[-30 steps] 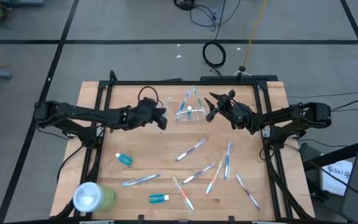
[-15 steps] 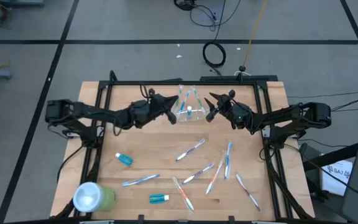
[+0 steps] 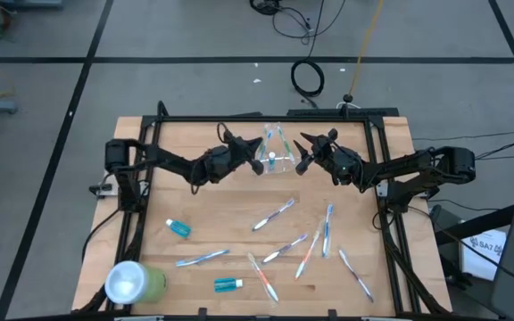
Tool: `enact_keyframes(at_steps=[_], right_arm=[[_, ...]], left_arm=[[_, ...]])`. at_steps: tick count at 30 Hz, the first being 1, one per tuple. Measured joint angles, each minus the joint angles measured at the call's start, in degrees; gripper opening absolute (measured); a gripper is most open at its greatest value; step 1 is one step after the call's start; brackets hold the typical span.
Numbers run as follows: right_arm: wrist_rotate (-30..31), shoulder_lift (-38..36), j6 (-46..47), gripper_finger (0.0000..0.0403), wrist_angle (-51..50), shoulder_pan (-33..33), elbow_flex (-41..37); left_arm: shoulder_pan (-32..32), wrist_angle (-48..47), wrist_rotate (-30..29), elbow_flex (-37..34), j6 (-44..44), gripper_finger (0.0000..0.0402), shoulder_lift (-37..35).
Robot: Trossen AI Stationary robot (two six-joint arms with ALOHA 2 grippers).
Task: Pick & Place toothbrushing station
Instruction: Put the green toothbrush into the left section of the transparent organizer
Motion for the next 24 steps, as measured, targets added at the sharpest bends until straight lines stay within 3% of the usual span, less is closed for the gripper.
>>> enact_keyframes(at_steps=[5, 13, 24], right_arm=[[0.02, 0.0, -0.02, 0.0155, -0.01, -0.01, 0.0], [0.0, 0.0, 0.0, 0.0155, -0.46, 0.0, 0.0], [0.0, 0.0, 0.0, 0.0155, -1.31, 0.01, 0.0]], left_arm=[[-0.36, -2.12, 0.1, 0.0, -0.89, 0.0002, 0.69], [-0.24, -13.09, -1.58, -0.02, 0.53, 0.0004, 0.69], [-0.35, -13.95, -1.29, 0.0, -0.06, 0.0031, 0.65]])
